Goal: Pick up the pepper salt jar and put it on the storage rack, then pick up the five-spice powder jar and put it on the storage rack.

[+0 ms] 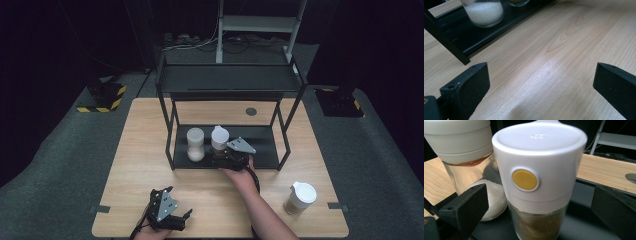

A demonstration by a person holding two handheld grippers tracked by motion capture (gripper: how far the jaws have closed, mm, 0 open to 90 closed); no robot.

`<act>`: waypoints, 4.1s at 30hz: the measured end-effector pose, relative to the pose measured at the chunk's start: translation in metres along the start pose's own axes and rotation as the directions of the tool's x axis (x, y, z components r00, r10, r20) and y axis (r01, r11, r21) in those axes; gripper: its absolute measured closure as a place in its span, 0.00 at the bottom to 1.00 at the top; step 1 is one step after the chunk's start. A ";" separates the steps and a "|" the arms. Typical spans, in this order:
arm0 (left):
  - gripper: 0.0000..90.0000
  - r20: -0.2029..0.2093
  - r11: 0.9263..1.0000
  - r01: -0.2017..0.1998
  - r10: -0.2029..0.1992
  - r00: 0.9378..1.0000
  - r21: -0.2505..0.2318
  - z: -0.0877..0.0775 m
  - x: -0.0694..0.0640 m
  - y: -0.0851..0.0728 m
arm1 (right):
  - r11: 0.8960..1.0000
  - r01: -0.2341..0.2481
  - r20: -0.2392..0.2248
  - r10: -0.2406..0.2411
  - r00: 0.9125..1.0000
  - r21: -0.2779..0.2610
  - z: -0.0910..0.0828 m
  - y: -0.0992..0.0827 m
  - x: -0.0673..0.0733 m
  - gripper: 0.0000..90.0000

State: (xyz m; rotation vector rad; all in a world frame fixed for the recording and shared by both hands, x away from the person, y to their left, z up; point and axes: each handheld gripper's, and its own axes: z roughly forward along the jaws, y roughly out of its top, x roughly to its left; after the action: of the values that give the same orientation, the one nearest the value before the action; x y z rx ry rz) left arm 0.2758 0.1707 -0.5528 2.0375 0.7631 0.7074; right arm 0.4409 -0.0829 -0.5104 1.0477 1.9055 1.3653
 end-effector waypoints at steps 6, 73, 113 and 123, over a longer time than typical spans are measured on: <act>0.01 0.005 1.000 -0.007 0.007 1.000 0.006 0.000 0.000 0.000 | 1.000 -0.005 -0.006 0.005 1.000 -0.012 -0.007 0.001 0.001 0.00; 0.01 0.001 1.000 -0.015 0.015 1.000 0.023 0.002 -0.001 0.001 | 0.988 0.134 -0.065 -0.139 0.988 -0.081 -0.127 -0.014 0.016 0.00; 0.01 0.002 1.000 -0.019 0.019 1.000 0.011 0.001 -0.002 0.001 | 0.976 0.215 -0.021 -0.214 0.977 0.027 -0.139 -0.090 0.015 0.00; 0.01 -0.005 1.000 -0.028 0.028 1.000 0.014 0.002 -0.003 0.001 | 0.976 0.218 -0.042 -0.218 0.975 0.006 -0.142 -0.091 0.016 0.00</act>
State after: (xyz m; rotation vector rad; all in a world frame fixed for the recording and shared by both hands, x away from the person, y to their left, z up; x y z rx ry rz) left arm 0.2752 0.1674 -0.5536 2.0634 0.7459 0.7248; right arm 0.2944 -0.1566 -0.5510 0.7932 1.9937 1.2618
